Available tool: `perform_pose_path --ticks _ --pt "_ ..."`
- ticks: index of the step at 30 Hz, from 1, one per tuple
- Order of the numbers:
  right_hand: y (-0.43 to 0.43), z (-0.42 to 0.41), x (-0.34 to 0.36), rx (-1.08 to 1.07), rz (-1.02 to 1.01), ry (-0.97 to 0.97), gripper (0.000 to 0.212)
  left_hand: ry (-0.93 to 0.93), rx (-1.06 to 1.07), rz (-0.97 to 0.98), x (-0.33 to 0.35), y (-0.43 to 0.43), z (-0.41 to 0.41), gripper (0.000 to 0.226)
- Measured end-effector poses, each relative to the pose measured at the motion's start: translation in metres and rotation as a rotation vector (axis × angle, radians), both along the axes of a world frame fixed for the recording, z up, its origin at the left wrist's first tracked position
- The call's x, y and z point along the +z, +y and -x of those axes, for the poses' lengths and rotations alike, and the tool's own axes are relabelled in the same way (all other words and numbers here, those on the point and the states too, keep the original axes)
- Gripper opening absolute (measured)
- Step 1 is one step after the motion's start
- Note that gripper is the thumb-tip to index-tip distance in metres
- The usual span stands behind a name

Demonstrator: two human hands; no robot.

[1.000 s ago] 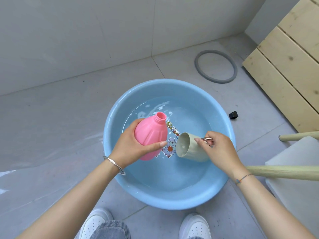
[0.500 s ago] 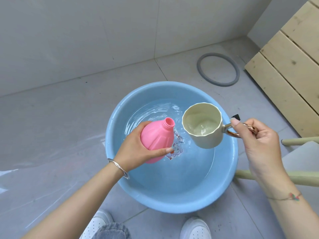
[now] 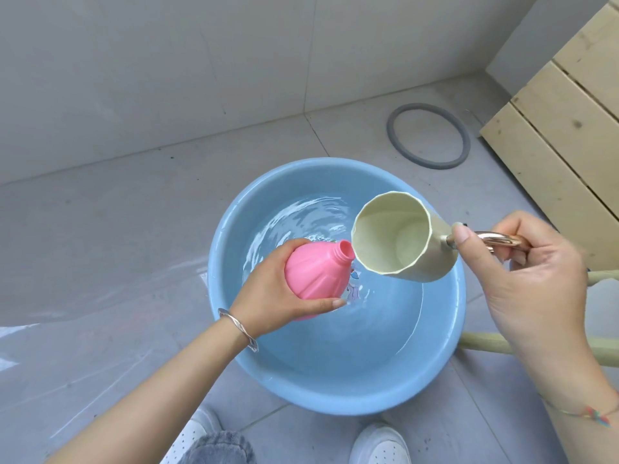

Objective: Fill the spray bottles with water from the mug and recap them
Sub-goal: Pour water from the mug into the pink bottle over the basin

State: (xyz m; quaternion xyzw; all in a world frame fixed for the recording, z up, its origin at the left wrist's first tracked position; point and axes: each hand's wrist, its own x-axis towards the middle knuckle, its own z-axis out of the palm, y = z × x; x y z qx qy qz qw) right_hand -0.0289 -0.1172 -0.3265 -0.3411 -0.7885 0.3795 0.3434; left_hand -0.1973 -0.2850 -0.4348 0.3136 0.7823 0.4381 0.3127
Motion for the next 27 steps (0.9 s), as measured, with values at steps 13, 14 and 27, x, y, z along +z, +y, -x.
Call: perform_pose_path --ticks 13,14,27 --pt "-0.003 0.005 0.005 0.057 -0.310 -0.047 0.037 0.002 -0.003 0.000 -0.001 0.000 -0.001 0.090" --pt "-0.003 0.005 0.006 0.054 -0.323 -0.051 0.038 0.004 -0.002 0.001 -0.001 0.000 -0.001 0.090" --pt "-0.002 0.009 0.013 0.061 -0.437 -0.055 0.037 0.014 -0.007 0.024 -0.003 -0.001 0.000 0.090"
